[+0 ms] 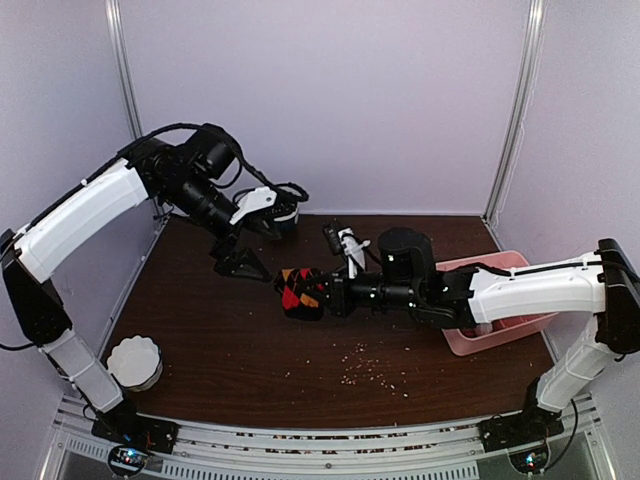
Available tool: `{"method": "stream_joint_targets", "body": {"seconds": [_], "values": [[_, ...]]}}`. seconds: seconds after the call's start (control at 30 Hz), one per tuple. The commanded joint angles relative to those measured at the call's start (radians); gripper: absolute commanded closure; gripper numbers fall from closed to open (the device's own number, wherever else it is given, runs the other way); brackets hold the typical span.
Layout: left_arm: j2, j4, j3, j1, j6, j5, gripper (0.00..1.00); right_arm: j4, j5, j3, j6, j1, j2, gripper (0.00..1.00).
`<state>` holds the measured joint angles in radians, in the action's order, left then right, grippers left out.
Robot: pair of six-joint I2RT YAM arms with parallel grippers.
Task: Roll the socks
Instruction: Roll the sock.
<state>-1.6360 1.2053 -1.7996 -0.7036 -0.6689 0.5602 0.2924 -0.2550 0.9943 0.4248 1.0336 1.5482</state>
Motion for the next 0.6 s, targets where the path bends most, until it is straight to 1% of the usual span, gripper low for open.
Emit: {"method": "stream_joint_targets", "body": {"seconds": [0.0,0.13,0.23,0.47,0.57], "values": [[0.055,-0.204,0.086,-0.063,0.042,-0.26,0.02,0.069,0.162,0.019,0.143,0.003,-0.038,1.0],[0.086,-0.251,0.147,-0.135,0.016,-0.365,0.02,0.123,0.19,0.019,0.269,0.003,-0.033,1.0],[0.098,-0.308,0.183,-0.168,0.007,-0.443,0.02,0.114,0.18,0.049,0.326,0.008,-0.023,1.0],[0.099,-0.384,0.185,-0.185,0.002,-0.543,0.02,0.117,0.168,0.072,0.41,0.023,-0.006,1.0],[0.097,-0.403,0.188,-0.196,0.005,-0.562,0.02,0.126,0.167,0.082,0.439,0.028,0.006,1.0]]}}
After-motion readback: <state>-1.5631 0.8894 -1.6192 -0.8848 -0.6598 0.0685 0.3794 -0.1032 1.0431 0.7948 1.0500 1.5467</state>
